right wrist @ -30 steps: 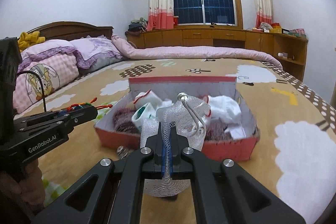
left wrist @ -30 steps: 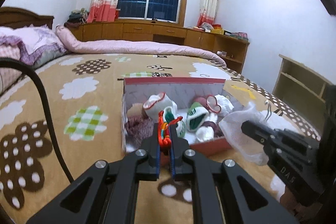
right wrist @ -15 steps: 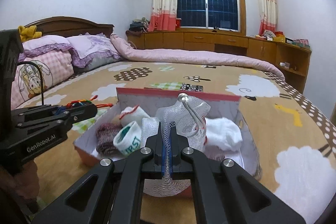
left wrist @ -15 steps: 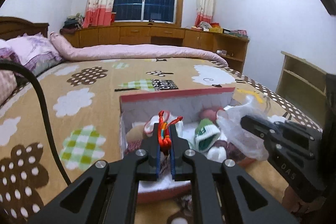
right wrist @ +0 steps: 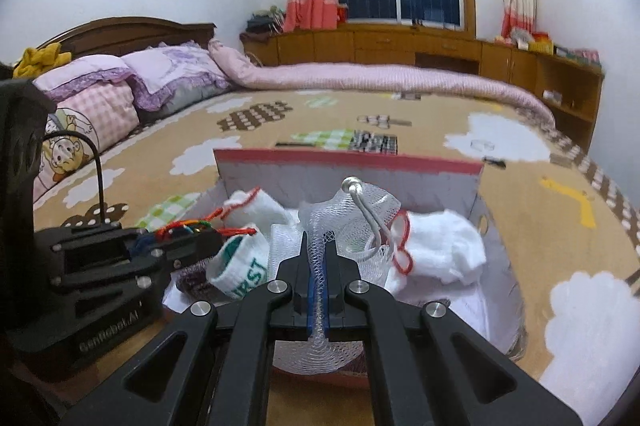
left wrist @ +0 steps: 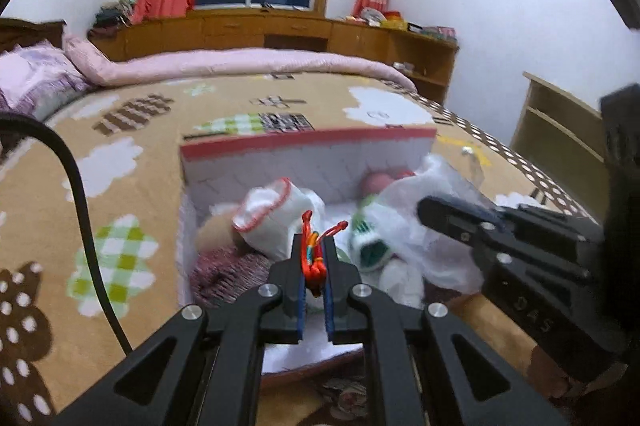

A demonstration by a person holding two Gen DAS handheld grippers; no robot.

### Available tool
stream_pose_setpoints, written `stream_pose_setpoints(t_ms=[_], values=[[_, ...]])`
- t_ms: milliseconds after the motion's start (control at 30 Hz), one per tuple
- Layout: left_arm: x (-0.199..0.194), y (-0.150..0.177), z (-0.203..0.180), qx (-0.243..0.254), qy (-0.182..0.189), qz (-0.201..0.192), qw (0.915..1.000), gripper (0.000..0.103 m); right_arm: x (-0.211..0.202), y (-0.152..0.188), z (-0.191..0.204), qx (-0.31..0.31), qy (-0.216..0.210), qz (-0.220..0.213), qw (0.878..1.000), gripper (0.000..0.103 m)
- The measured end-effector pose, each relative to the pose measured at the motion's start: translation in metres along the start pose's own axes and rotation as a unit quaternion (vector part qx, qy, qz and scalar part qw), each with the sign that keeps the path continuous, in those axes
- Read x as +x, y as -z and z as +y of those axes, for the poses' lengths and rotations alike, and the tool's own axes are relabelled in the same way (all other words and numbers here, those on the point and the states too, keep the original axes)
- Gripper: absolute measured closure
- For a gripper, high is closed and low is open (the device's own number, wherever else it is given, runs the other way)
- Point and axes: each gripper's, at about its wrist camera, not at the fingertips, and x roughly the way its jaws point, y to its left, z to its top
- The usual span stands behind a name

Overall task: Organize soft objects
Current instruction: 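Carry the mesh bag and string over the red box, then lower the mesh bag and string into the box and open both tools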

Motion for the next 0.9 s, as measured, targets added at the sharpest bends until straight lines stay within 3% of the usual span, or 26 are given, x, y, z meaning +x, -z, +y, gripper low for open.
stream_pose_setpoints(t_ms=[100,167,233,300,900], values=[[0.012,0.008,-0.003,0.004,0.017,0.026,0.9995,0.097,0.017,0.007,0.000,0.004,-0.015,0.047,0.999,0.100],[0.026,0.017,-0.004,0.011,0.019,0.051,0.9984,0.097,0.038,0.017,-0.001,0.004,-0.034,0.101,0.994,0.099],[0.037,0.023,0.004,-0.012,0.043,0.067,0.9968,0.096,0.050,0.024,-0.005,0.017,-0.054,0.120,0.991,0.099],[0.043,0.023,0.011,-0.030,0.051,0.078,0.9952,0.096,0.053,0.025,-0.003,0.009,-0.056,0.124,0.991,0.099],[0.039,0.026,0.009,-0.026,0.031,0.069,0.9968,0.090,0.047,0.034,-0.002,0.006,-0.054,0.111,0.992,0.099]])
